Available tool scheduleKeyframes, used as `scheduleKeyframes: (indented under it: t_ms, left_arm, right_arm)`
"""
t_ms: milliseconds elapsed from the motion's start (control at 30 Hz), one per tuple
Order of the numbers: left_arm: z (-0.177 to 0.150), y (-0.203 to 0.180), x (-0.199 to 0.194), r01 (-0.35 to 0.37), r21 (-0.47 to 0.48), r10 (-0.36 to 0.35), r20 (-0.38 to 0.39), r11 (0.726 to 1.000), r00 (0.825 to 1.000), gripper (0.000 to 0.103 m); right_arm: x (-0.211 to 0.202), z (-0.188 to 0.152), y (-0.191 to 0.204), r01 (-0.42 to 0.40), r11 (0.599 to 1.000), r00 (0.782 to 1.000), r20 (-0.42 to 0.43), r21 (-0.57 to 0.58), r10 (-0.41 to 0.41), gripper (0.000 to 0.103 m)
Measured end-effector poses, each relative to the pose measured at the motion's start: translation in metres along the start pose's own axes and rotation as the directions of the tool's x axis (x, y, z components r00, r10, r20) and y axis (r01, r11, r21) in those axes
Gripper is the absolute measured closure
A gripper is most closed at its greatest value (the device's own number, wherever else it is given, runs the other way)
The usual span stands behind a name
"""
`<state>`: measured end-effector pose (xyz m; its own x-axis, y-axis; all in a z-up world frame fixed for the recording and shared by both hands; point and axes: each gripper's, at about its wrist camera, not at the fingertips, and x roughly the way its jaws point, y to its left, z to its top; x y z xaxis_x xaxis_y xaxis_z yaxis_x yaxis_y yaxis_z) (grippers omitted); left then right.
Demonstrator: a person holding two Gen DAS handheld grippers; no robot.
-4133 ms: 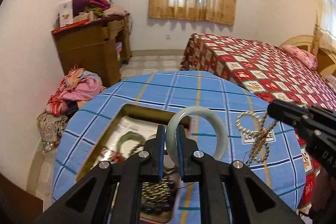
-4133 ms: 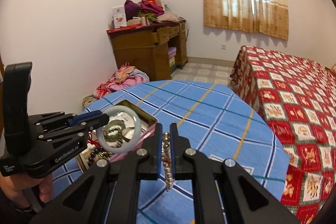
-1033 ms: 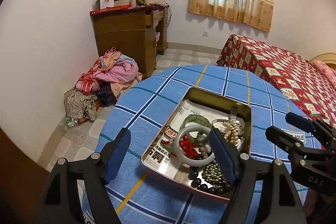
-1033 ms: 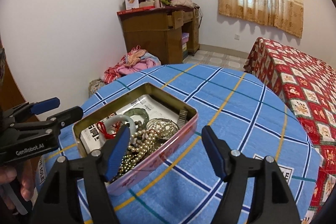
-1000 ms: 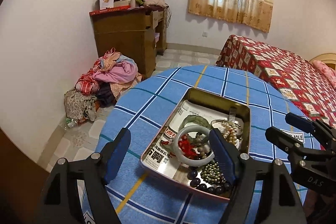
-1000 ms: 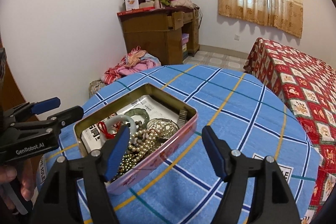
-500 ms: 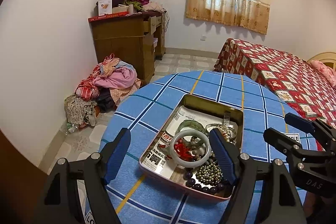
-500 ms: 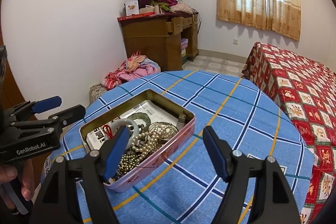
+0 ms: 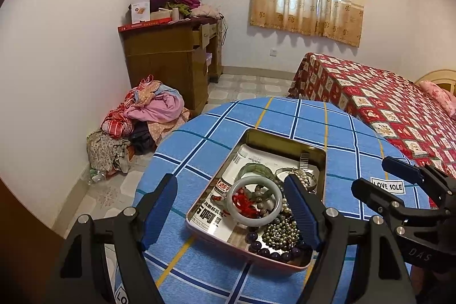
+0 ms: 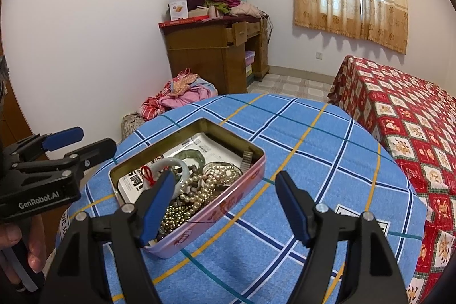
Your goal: Organize jewelry
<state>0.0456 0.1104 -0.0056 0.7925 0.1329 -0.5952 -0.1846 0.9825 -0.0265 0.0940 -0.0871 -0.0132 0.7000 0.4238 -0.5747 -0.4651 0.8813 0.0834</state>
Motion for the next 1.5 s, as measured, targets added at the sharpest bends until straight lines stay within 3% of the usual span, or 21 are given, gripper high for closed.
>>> scheduleKeyframes:
  t_ms: [1500]
  left_arm:
    - [-0.0031,-0.0088,-0.0031,-0.001,0.059,0.0,0.025,0.998,1.0,0.025]
  right_arm:
    - [-0.0051,-0.0016,-0.001,0.002,1.0,1.0,0.009,0.02,-0.002,0.025]
